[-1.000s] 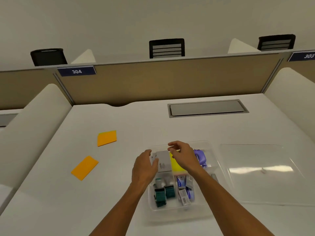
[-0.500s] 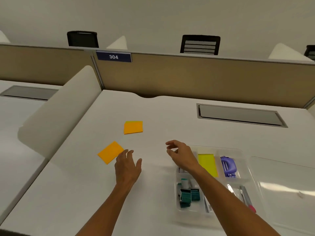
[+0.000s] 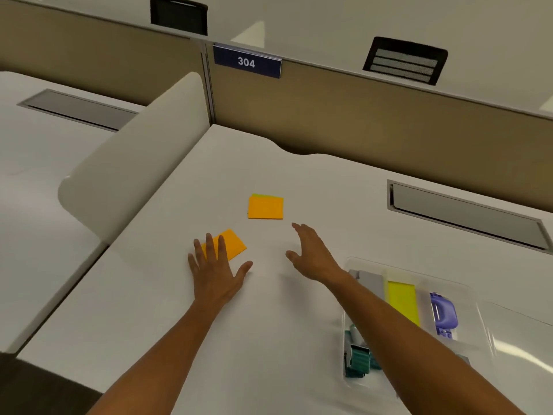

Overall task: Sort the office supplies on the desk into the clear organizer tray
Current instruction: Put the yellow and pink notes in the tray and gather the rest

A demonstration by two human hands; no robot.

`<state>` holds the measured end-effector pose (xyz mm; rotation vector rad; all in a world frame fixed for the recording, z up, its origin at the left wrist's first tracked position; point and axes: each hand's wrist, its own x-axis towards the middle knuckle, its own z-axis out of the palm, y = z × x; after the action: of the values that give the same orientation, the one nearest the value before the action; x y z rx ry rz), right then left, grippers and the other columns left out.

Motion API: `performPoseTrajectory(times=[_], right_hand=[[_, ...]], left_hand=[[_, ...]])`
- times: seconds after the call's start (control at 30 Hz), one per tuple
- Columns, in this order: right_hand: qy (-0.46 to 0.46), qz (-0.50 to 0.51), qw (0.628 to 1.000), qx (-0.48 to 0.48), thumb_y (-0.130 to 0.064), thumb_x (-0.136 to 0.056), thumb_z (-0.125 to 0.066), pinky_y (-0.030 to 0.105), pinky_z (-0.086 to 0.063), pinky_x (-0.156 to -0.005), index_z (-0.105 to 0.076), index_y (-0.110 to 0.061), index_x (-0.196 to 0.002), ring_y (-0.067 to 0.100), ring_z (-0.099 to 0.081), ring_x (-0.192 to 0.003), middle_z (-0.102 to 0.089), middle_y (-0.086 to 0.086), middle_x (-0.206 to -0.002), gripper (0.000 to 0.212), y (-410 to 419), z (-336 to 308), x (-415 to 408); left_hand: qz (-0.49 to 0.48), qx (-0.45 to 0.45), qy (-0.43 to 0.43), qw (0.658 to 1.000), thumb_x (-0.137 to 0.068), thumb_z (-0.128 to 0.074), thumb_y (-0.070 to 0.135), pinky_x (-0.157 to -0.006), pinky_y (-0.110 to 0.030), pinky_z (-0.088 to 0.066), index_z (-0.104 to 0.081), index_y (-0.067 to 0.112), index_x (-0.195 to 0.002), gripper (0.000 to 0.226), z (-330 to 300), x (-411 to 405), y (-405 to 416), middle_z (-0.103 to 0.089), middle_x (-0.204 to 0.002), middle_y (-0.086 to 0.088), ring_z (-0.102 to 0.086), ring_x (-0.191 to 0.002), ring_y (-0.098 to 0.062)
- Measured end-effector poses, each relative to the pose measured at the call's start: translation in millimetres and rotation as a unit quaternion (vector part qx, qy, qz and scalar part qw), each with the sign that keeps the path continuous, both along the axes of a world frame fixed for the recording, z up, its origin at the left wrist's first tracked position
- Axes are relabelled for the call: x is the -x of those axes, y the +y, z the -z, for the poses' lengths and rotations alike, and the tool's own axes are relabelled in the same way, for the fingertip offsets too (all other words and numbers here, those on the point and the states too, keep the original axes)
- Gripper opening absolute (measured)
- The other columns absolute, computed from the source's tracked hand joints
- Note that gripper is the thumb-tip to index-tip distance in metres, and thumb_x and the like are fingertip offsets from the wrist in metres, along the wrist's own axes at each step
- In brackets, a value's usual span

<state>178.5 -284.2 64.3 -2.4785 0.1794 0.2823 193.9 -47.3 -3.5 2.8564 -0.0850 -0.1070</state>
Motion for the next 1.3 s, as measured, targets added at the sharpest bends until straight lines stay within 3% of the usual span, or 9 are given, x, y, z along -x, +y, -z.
performPoseTrajectory(times=[0.13,0.37,0.63,0.87,0.97,1.17,1.3], right_hand=[[0.034,-0.012,0.999,0.035,-0.036,-0.096,-0.056,0.040,-0.015,-0.119,-0.006,-0.022,-0.156,0.024,-0.007,-0.150,-0.003,0.003,-0.164,0.079,10.5,11.2,-26.7],[0.046,-0.051,0.994,0.091,-0.040,-0.096,-0.054,0.046,-0.017,-0.120,-0.004,-0.014,-0.156,0.030,-0.005,-0.150,0.000,0.011,-0.163,0.082,28.3,15.2,-74.1],[0.046,-0.075,0.988,0.129,-0.030,-0.094,-0.058,0.050,-0.028,-0.113,-0.013,-0.009,-0.153,0.039,-0.020,-0.144,-0.009,0.018,-0.160,0.077,37.5,17.8,-130.3],[0.070,-0.090,0.980,0.163,-0.046,-0.091,-0.060,0.052,-0.025,-0.115,-0.009,-0.006,-0.153,0.036,-0.014,-0.146,-0.010,0.018,-0.160,0.090,36.1,28.5,-159.9],[0.051,-0.109,0.978,0.168,-0.044,-0.088,-0.064,0.051,-0.032,-0.110,-0.016,-0.003,-0.150,0.035,-0.024,-0.141,-0.024,0.018,-0.153,0.089,33.4,33.8,-162.6],[0.080,-0.090,0.962,0.245,-0.059,-0.074,-0.071,0.047,-0.040,-0.096,-0.034,-0.012,-0.139,0.037,-0.036,-0.124,-0.036,0.017,-0.136,0.089,30.7,32.5,-160.8],[0.125,-0.050,0.961,0.244,-0.066,-0.064,-0.076,0.047,-0.040,-0.095,-0.031,-0.013,-0.138,0.036,-0.037,-0.123,-0.035,0.017,-0.133,0.102,25.4,33.1,-146.6]], left_hand=[[-0.004,-0.025,0.001,1.000,-0.079,-0.016,0.084,-0.117,-0.060,-0.004,-0.008,0.014,-0.154,0.103,8.7,1.6,-1.2,-0.005,-0.161,-0.013,0.006,-0.147,-0.038],[0.002,-0.059,-0.028,0.998,-0.084,-0.018,0.080,-0.115,-0.062,-0.009,-0.013,0.013,-0.153,0.096,20.5,-0.9,-2.9,-0.012,-0.160,-0.016,-0.007,-0.147,-0.038],[-0.024,-0.036,-0.031,0.999,-0.086,-0.019,0.077,-0.117,-0.058,-0.007,-0.004,0.007,-0.153,0.098,23.6,-4.2,-3.1,-0.008,-0.161,-0.016,-0.005,-0.148,-0.034],[-0.021,-0.054,-0.046,0.997,-0.096,-0.026,0.054,-0.116,-0.057,-0.012,-0.025,0.005,-0.148,0.071,24.7,-4.5,-1.1,-0.029,-0.153,-0.015,-0.022,-0.143,-0.035],[-0.022,-0.050,-0.055,0.997,-0.096,-0.029,0.046,-0.116,-0.057,-0.013,-0.027,0.005,-0.147,0.064,24.2,-4.5,-1.4,-0.033,-0.149,-0.014,-0.025,-0.141,-0.036],[-0.040,-0.024,-0.074,0.996,-0.092,-0.036,0.046,-0.115,-0.052,-0.018,-0.022,0.009,-0.148,0.069,24.0,-7.0,0.6,-0.039,-0.140,-0.012,-0.033,-0.134,-0.033],[-0.040,-0.006,-0.073,0.997,-0.090,-0.040,0.048,-0.114,-0.050,-0.021,-0.020,0.008,-0.149,0.074,22.0,-7.6,0.8,-0.039,-0.139,-0.012,-0.035,-0.131,-0.033]])
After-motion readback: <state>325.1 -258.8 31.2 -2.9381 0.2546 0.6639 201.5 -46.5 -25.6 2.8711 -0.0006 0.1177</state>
